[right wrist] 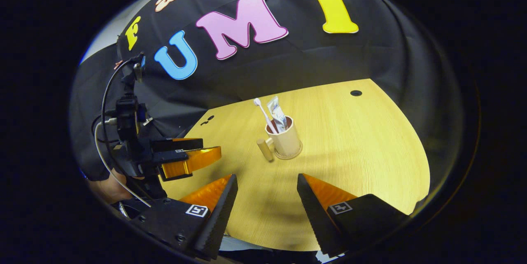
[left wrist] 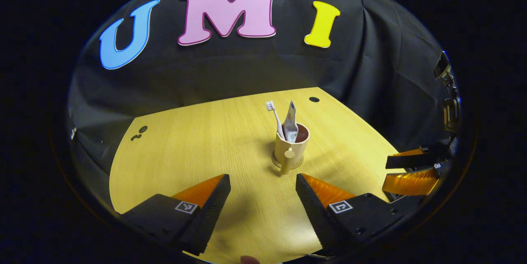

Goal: Put the toothbrush and toothpaste on the desktop into the cup, then pick up the cup and place it on the coaster on the desktop.

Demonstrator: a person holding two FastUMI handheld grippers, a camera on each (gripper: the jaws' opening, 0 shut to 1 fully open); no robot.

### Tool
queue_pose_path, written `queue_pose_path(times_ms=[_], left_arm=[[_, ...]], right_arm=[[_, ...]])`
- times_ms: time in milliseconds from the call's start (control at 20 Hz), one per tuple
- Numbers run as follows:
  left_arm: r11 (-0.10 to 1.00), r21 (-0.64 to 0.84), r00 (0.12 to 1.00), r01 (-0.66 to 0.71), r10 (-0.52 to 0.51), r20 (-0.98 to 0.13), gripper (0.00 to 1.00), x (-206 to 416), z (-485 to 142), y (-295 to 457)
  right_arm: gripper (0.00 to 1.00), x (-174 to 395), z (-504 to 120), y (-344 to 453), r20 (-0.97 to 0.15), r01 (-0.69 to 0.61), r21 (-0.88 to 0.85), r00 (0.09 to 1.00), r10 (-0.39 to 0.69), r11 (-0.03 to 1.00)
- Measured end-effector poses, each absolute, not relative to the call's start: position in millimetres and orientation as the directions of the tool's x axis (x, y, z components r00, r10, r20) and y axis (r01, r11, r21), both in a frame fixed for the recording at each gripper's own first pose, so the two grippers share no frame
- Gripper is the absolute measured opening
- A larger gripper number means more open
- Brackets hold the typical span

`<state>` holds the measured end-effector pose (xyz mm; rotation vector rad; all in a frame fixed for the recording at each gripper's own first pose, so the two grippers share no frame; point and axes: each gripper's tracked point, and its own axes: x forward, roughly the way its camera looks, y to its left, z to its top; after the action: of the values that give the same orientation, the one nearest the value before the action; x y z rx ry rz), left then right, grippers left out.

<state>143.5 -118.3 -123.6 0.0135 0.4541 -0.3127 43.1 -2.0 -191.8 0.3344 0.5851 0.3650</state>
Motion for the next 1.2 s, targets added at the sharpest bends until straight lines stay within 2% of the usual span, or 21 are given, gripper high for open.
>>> queue_pose_path(times_ms=[50, 100, 150, 550, 1200], left_arm=[[0.954, -0.066, 0.855, 0.292, -0.292, -0.429, 0.99, 137, -122, -111], [0.956, -0.079, 0.858, 0.283, -0.289, -0.425, 0.99, 131, -120, -104], [0.957, -0.091, 0.861, 0.275, -0.288, -0.419, 0.99, 125, -116, -98], [0.97, -0.113, 0.896, 0.216, -0.243, -0.371, 1.0, 87, -94, -55], [0.963, -0.122, 0.901, 0.24, -0.267, -0.341, 1.0, 73, -85, -52]], right_arm=[[0.91, 44, -185, 1, -0.466, -0.247, 0.398, 0.775, 0.426, 0.884], [0.84, 45, -179, 6, -0.461, -0.255, 0.39, 0.777, 0.428, 0.885], [0.94, 46, -174, 10, -0.455, -0.264, 0.384, 0.779, 0.43, 0.885], [0.94, 43, -140, 43, -0.406, -0.311, 0.369, 0.793, 0.453, 0.876], [0.94, 53, -128, 49, -0.37, -0.287, 0.36, 0.83, 0.418, 0.888]])
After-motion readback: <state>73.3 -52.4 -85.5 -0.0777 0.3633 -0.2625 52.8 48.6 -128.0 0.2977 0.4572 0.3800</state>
